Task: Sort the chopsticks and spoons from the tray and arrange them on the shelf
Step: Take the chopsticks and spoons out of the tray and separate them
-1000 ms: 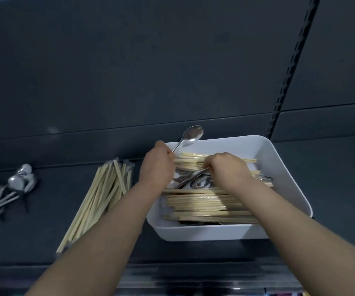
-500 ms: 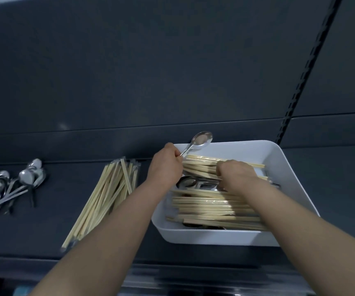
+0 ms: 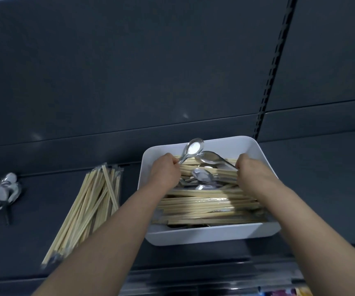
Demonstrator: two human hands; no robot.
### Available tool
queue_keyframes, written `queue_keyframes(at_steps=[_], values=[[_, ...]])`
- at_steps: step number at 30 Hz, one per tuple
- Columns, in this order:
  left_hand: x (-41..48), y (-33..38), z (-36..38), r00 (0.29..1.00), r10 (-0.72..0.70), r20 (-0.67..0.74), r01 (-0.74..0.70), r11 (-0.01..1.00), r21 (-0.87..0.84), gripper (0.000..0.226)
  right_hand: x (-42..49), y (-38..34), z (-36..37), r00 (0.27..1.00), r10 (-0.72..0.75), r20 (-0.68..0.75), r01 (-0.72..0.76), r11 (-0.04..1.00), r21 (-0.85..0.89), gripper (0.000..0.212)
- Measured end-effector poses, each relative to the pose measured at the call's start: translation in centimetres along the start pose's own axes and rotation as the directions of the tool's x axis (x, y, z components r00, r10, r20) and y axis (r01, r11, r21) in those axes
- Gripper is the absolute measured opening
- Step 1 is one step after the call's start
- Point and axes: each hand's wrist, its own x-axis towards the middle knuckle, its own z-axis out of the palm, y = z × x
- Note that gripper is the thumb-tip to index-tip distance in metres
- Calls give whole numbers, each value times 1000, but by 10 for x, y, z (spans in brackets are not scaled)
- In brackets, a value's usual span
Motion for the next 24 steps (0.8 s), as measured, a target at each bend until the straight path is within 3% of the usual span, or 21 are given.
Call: queue_keyframes(at_steps=[4, 9, 12, 18, 24], values=[[0, 8, 8, 998, 24, -50, -26, 999, -35, 14, -8, 3, -1, 999, 9, -38, -3, 989, 150, 18], [-8, 8, -20, 978, -24, -207, -35, 961, -276, 19, -8, -25, -15, 984, -13, -178, 87, 904, 419, 14], [-13, -11, -50, 958, -113, -265, -24, 884, -467, 21, -8, -70, -10, 972, -111, -207, 203, 841, 502, 18], [-25, -105, -115, 906, -335, -260, 72, 724, -686, 24, -26, -194, 41, 927, -353, -128, 360, 735, 574, 28], [-48, -230, -168, 849, -476, -231, 184, 675, -715, 23, -46, -314, 112, 904, -425, 35, 324, 738, 593, 31]])
